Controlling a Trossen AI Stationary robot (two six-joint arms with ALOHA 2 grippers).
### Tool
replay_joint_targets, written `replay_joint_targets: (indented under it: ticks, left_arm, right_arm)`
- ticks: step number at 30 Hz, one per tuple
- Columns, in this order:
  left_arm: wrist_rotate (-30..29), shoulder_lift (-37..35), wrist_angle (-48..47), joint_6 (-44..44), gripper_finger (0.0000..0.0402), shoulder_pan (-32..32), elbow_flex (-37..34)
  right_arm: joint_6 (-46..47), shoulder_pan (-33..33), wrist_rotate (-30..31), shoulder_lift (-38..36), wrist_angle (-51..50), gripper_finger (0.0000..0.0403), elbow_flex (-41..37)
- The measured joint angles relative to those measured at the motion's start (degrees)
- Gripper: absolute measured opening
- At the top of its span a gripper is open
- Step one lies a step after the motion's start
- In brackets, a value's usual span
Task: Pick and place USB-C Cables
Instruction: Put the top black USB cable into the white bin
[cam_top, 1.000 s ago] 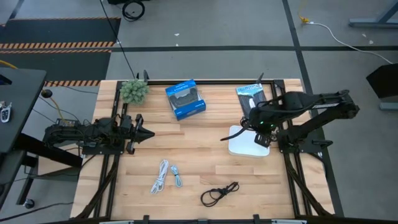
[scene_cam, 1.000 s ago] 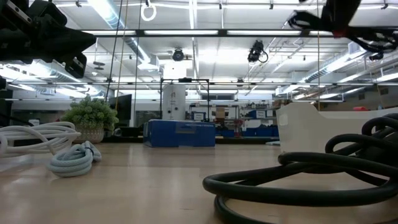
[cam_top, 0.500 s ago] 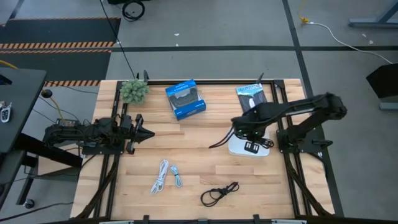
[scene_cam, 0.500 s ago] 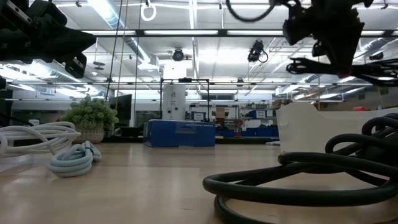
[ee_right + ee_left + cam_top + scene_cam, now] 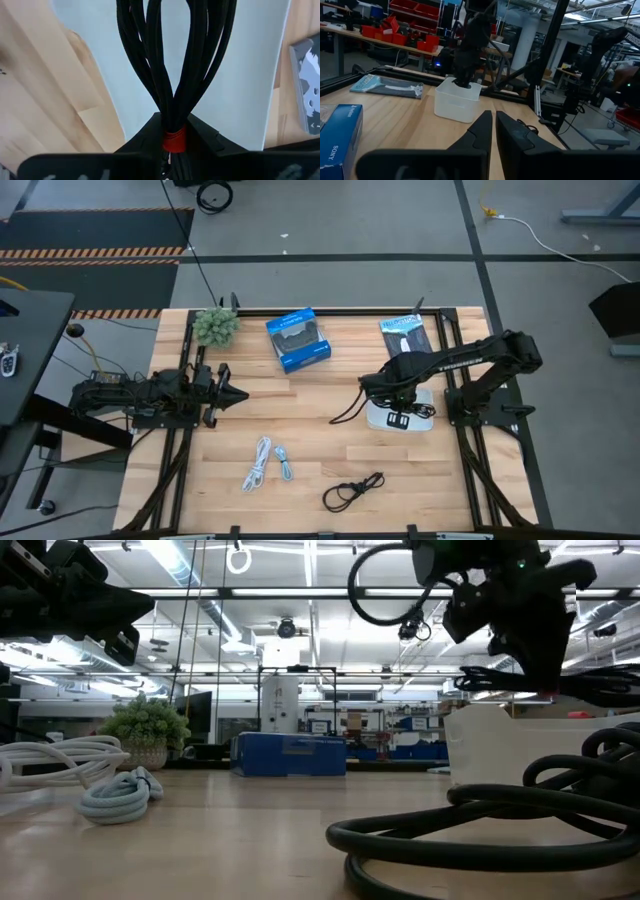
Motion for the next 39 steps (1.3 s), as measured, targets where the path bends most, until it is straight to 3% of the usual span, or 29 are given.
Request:
replay_joint_targets:
  ticks: [39]
  left_arm:
    - [0.0, 0.0, 0.0, 0.0, 0.0030, 0.0, 0.0]
  right_arm:
    - [0.3, -5.9, 1.4, 0.0, 26.4, 0.0066, -23.3]
